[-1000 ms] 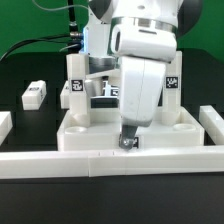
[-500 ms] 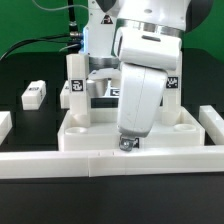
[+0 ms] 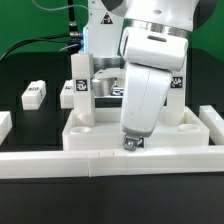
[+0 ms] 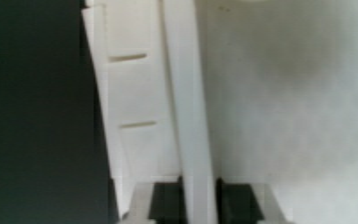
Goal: Assemble desk
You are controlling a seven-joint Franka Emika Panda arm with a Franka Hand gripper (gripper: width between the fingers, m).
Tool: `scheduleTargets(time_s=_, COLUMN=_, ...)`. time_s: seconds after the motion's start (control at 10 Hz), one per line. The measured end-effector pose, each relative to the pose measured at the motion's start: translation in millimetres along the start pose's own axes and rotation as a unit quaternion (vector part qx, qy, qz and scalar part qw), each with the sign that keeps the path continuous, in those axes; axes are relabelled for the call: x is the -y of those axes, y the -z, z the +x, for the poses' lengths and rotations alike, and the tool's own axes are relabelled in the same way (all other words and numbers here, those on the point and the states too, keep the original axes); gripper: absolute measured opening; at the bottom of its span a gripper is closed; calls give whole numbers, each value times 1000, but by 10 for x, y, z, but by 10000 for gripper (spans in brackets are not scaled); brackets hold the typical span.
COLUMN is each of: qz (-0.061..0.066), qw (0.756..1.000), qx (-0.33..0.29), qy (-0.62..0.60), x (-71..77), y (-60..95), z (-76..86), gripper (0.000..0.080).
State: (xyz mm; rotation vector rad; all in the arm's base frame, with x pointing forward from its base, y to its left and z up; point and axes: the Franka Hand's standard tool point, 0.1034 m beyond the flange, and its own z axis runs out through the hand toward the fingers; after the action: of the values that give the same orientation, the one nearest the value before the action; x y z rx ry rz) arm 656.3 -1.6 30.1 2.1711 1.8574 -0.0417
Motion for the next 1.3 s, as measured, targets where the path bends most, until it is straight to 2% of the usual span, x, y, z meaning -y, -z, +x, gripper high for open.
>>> scheduleTargets(time_s=0.3, qz=0, qw=1000, qx=0, qy=0, x=0, y=1, z=2, gripper=74)
scheduleTargets(time_s=0.6, qz=11, qw=1000, qx=4, qy=-18, x=45, y=47, z=206, gripper=74)
scheduleTargets(time_s=0.7, qz=14, qw=1000, qx=7, qy=-19, x=37, y=54, z=228, gripper=74)
scheduleTargets(time_s=1.2, qz=19, qw=1000, qx=15, qy=-14, x=35, y=60, z=218, gripper=74)
scheduleTargets(time_s=1.3, qz=19, qw=1000, qx=15, qy=-14, x=35, y=59, z=217, gripper=169)
